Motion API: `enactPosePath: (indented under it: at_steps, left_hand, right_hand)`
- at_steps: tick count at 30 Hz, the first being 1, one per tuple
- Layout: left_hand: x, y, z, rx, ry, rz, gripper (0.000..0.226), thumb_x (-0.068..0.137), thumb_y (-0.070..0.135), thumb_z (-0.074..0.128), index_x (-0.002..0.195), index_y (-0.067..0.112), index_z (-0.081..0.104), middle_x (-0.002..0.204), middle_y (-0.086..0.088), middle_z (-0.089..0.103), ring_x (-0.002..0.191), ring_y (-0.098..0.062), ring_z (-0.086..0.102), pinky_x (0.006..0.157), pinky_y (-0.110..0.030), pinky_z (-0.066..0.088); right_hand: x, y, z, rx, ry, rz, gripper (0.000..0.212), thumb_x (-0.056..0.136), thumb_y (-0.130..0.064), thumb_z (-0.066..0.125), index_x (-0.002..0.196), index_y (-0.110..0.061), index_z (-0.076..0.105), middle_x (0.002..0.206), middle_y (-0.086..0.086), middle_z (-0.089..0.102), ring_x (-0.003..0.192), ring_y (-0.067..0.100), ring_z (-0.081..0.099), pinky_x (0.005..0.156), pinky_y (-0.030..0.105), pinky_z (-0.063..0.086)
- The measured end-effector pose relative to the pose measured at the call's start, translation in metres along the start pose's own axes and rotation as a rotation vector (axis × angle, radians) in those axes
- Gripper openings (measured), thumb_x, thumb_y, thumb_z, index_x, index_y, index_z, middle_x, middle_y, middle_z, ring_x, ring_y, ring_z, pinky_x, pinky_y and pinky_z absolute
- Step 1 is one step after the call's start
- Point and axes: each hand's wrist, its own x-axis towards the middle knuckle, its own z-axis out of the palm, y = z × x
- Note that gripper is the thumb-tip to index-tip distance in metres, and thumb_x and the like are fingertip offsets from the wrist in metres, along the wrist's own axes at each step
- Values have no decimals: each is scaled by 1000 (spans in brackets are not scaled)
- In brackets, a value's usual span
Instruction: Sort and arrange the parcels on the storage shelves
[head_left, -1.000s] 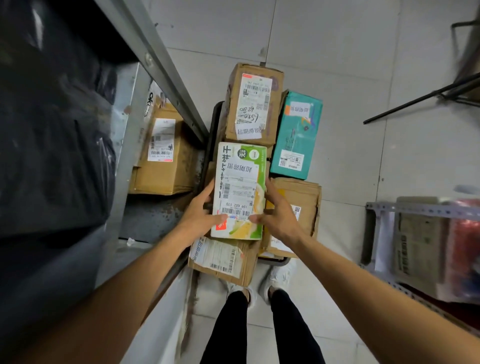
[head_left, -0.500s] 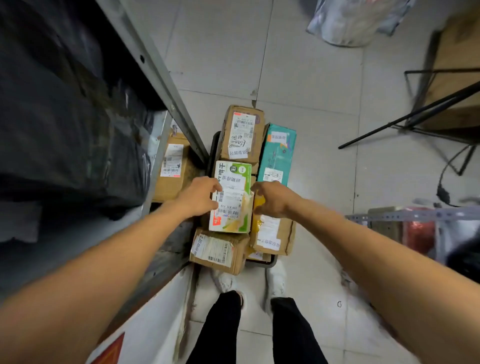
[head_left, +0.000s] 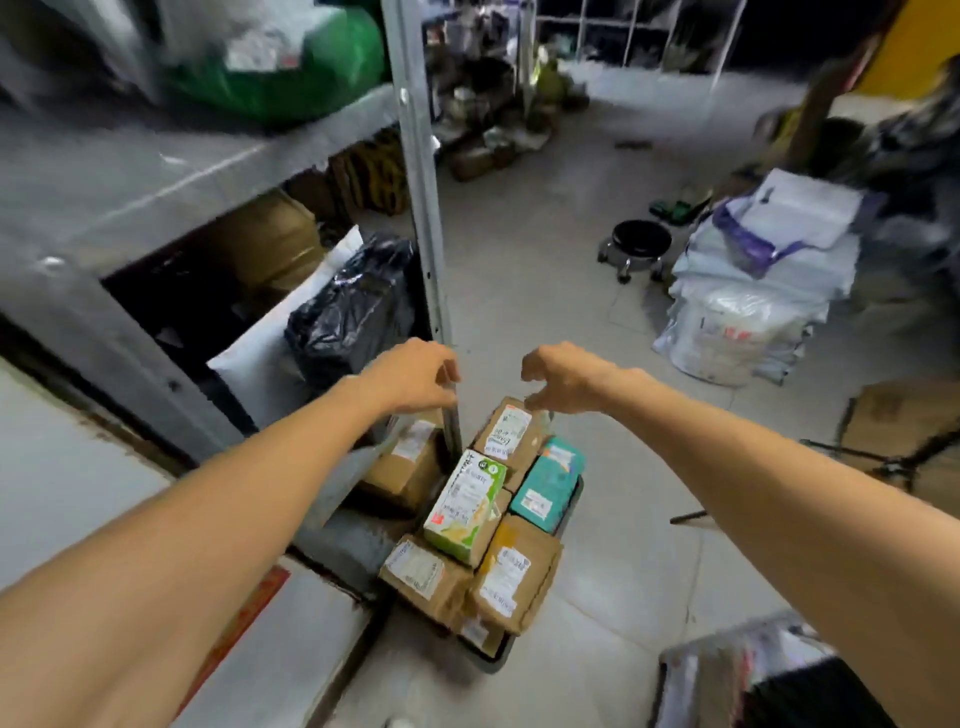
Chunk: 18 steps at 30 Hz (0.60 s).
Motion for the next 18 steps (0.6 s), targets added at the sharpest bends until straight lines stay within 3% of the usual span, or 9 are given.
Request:
enactPosePath:
  at_steps: [5,9,11,14,16,18]
  left_hand:
    - [-107,6,-54,8,170,-127,24,78,32,67,101,25,67,99,4,66,90,-17,61,82,-35,53]
    - [-202,3,-66,8,271,-259,29,81,33,68,109,22,66,101,3,63,87,-14,56,74,-29,48]
    - [-261,-1,-61,4,319,-354,31,81,34,68,109,23,65,103,1,64,89,-16,58,77,-33,51]
    - [-361,-6,-45,-61,393,-521,31,80,35,69,109,24,65,105,2,65,94,-18,62,86,-38,54]
    - [-432,-3,-25,-115,421,-631,32,79,35,70,109,24,65,104,4,65,94,-17,62,86,-37,54]
    - [-503,4,1,-150,420,-741,32,78,35,71,108,25,65,103,4,65,94,-17,62,86,-37,53]
  right_hand:
    - [-51,-77,-54,-99,73,-215,42,91,-34,63,122,-7,59,121,11,62,105,32,59,90,41,50]
    - [-88,-153,-61,-188,96,-370,29,88,-33,65,95,-4,62,97,12,65,86,31,60,75,41,54]
    - [-110,-192,-54,-233,111,-462,28,87,-34,65,89,-7,60,92,10,62,82,29,58,73,41,53]
    - [-155,-252,-33,-232,119,-591,31,89,-37,64,106,-12,61,100,4,58,89,26,58,78,39,51]
    - [-190,-292,-10,-214,76,-677,39,89,-39,64,120,-15,58,109,0,58,95,22,57,81,33,49]
    - [-228,-334,16,-234,26,-739,48,87,-42,66,126,-17,55,120,2,57,103,24,57,87,35,49]
